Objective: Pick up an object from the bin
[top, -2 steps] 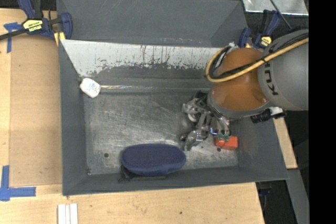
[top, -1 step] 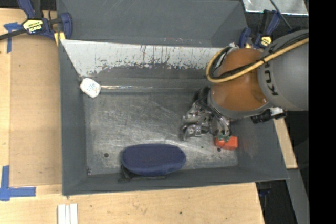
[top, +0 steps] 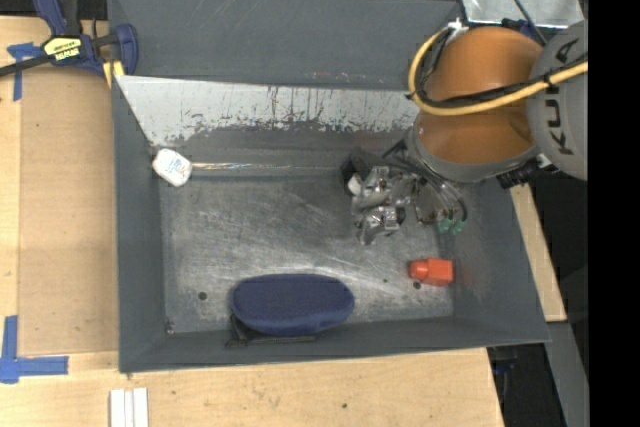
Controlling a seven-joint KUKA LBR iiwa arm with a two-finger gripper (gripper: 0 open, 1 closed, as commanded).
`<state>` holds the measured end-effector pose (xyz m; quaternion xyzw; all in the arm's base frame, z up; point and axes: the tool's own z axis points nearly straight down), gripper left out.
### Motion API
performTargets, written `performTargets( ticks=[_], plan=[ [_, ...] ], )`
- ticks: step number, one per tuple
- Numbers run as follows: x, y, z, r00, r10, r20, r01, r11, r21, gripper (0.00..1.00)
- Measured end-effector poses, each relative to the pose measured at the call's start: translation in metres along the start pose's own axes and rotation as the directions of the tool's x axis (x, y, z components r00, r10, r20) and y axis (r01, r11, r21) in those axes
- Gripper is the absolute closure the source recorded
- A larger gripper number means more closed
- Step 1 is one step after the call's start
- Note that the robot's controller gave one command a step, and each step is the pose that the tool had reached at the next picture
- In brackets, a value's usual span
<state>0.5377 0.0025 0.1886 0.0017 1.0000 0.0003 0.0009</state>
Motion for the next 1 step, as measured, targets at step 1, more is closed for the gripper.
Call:
performTargets(
  ticks=[1],
  plan=[
    [-0.0162,-0.055,-0.0858,0.945,-0.327,-0.005,0.327,0.945,0.0,1.0]
  ],
)
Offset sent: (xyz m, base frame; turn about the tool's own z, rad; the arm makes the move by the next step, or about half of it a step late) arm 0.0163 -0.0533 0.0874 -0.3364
